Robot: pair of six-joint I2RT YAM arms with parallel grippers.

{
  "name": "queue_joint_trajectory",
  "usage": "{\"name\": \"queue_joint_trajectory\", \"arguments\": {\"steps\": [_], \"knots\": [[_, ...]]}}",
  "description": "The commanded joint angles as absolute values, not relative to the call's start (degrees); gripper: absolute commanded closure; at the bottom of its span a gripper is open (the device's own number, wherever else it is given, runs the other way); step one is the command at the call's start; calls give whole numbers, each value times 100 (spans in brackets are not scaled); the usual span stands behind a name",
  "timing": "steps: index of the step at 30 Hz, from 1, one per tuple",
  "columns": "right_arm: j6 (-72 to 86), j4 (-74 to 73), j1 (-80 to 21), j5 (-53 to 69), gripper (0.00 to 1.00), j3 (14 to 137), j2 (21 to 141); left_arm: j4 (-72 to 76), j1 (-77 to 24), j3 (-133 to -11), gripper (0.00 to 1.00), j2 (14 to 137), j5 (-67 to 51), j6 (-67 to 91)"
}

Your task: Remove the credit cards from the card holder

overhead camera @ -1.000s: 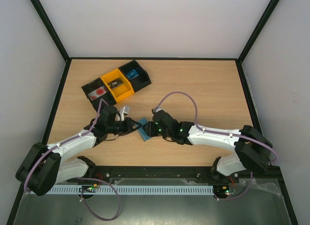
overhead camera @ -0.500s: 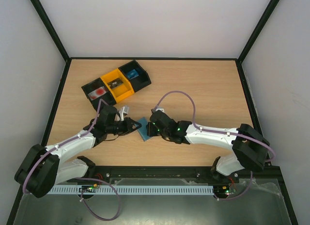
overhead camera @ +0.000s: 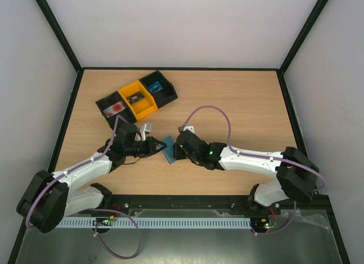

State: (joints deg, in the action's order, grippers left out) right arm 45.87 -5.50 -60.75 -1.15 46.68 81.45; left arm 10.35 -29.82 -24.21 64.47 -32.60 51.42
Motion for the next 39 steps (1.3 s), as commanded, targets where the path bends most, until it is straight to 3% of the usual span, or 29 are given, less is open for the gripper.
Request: {"name": "queue_joint_trajectory", "arguments": {"steps": [1,15,17,23,28,32,37,39], "knots": [[4465,-1140,-5988,-1209,98,4480,8092,864,-2971,-2533,97,6304,-3395,5030],[4457,-1105,-5980,-1411,98,4341,8085,796,-2970,-2521,97,6435,-3380,4902],[4456,-924,-5984,-1193,98,4284,7967,705,-2971,-2532,89,6565,-3279,4883],[4471,-650,-5989,-502,98,4245,7964,516,-2971,-2634,52,7009,-3276,4870],[4499,-628,-5991,-367,98,4219,7933,8,-2971,-2875,36,6966,-2875,4632],[4562,-425,-5989,41,98,4232,7843,-347,-2971,-3024,29,6732,-2542,4474],[4726,-29,-5984,432,98,4184,7711,-395,-2971,-3084,28,6701,-2582,4404],[4669,-281,-5988,45,91,4264,7722,-374,-2970,-3053,28,6733,-2587,4410]]}}
